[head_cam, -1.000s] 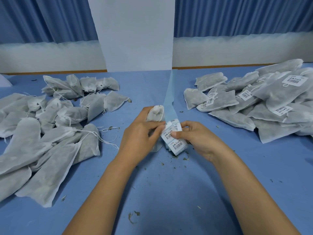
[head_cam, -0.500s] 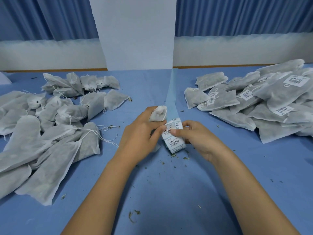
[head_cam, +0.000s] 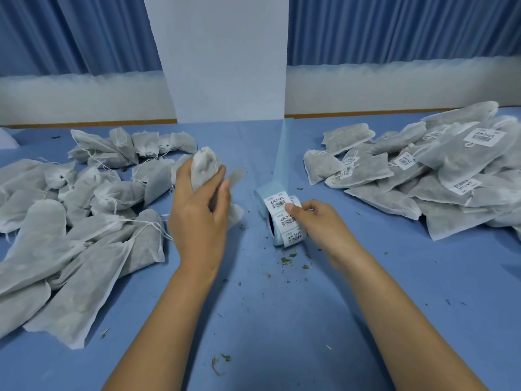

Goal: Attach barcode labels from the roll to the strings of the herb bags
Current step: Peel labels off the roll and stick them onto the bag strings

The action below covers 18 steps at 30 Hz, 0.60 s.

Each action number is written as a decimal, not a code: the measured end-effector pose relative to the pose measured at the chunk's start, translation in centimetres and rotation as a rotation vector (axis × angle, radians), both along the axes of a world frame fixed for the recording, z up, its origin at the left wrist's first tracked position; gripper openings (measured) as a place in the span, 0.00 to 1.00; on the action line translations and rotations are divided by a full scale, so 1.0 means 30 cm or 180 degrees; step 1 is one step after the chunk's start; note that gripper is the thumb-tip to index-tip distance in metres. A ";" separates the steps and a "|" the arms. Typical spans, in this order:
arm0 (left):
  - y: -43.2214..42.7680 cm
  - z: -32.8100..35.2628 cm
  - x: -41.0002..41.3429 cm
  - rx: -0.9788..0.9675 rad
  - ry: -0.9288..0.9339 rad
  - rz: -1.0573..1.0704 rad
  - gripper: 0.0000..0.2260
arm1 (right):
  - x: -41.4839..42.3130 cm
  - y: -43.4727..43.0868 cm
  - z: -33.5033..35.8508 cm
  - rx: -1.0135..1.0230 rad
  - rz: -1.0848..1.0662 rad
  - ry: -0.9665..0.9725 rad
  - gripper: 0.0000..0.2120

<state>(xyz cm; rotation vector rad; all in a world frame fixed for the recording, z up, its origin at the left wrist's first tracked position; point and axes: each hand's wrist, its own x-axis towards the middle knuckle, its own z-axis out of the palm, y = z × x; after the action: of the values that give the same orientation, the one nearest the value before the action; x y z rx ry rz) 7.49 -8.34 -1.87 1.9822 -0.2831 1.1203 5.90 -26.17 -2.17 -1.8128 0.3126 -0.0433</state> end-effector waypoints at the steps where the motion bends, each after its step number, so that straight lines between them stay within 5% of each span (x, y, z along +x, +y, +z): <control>1: -0.003 0.000 -0.002 0.0089 -0.0093 -0.0090 0.10 | 0.001 0.004 -0.004 -0.0083 -0.0074 -0.0081 0.13; 4: -0.011 0.002 -0.007 0.0419 -0.0378 -0.0285 0.11 | -0.007 0.011 0.004 -0.0710 -0.0492 -0.0930 0.12; 7: -0.013 0.002 -0.005 0.0819 -0.0678 -0.0547 0.12 | -0.040 0.032 0.039 -0.0288 -0.0368 -0.1826 0.11; 10: -0.016 0.002 -0.010 0.1107 -0.0749 -0.0732 0.12 | -0.072 0.061 0.068 0.0360 0.0100 -0.1734 0.15; 18: -0.012 0.003 -0.004 0.1239 -0.0818 -0.0859 0.13 | -0.079 0.062 0.085 0.0713 0.0169 -0.1154 0.12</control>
<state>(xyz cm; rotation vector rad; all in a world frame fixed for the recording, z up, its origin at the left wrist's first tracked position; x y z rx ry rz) 7.35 -8.70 -1.78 2.0458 -0.9370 1.2074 3.53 -24.31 0.39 -1.5541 0.0100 -0.2854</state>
